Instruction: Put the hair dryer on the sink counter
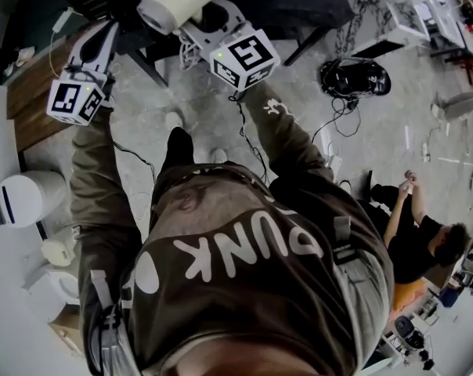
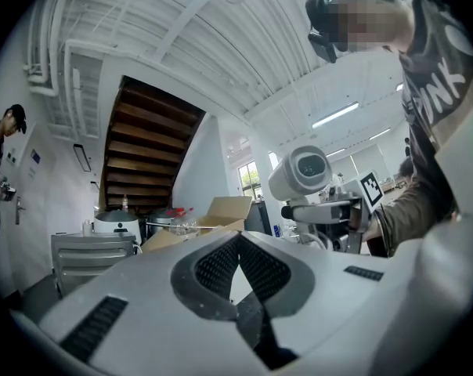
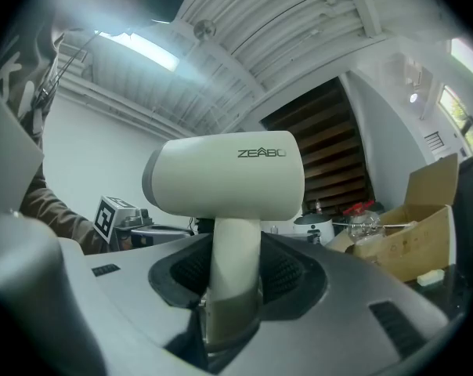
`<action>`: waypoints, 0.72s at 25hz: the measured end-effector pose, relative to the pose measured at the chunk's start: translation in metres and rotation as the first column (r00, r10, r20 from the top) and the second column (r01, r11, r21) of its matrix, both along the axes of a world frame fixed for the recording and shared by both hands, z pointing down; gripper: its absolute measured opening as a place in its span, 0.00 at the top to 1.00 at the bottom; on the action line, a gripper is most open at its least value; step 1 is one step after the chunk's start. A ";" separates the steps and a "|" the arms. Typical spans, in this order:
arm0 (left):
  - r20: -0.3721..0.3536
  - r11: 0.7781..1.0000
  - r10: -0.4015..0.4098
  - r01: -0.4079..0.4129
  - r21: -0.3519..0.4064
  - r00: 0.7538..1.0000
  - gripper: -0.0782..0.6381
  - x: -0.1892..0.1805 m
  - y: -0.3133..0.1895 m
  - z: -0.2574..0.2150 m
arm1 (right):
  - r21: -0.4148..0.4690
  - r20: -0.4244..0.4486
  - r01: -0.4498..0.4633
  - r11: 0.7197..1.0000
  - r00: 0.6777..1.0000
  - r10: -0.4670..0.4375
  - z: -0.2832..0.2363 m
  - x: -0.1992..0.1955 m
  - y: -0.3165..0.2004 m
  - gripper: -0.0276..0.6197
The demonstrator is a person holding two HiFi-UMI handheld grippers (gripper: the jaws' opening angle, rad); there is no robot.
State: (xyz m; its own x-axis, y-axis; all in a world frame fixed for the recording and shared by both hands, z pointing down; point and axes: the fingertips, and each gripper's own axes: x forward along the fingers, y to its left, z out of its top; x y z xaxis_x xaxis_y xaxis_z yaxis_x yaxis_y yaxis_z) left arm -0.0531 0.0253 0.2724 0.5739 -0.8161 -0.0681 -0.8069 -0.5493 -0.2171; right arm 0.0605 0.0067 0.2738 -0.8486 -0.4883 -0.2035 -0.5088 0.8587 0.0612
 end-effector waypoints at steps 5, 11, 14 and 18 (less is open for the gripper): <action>0.010 1.000 -0.013 0.012 0.018 1.000 0.90 -0.021 -0.046 0.014 | -0.009 -0.017 -0.009 1.000 1.000 0.009 0.015 -0.024 -0.038 0.71; 0.004 1.000 -0.011 0.011 0.011 1.000 0.90 -0.057 -0.127 0.048 | -0.052 -0.038 -0.036 0.998 0.999 0.034 0.040 -0.065 -0.107 0.71; 0.018 1.000 -0.015 0.015 0.004 1.000 0.90 -0.078 -0.171 0.063 | -0.084 -0.052 -0.047 0.995 0.998 0.042 0.049 -0.089 -0.146 0.71; 0.009 1.000 -0.018 0.018 -0.017 1.000 0.90 -0.106 -0.225 0.082 | -0.135 -0.068 -0.070 0.988 0.996 0.062 0.062 -0.121 -0.198 0.71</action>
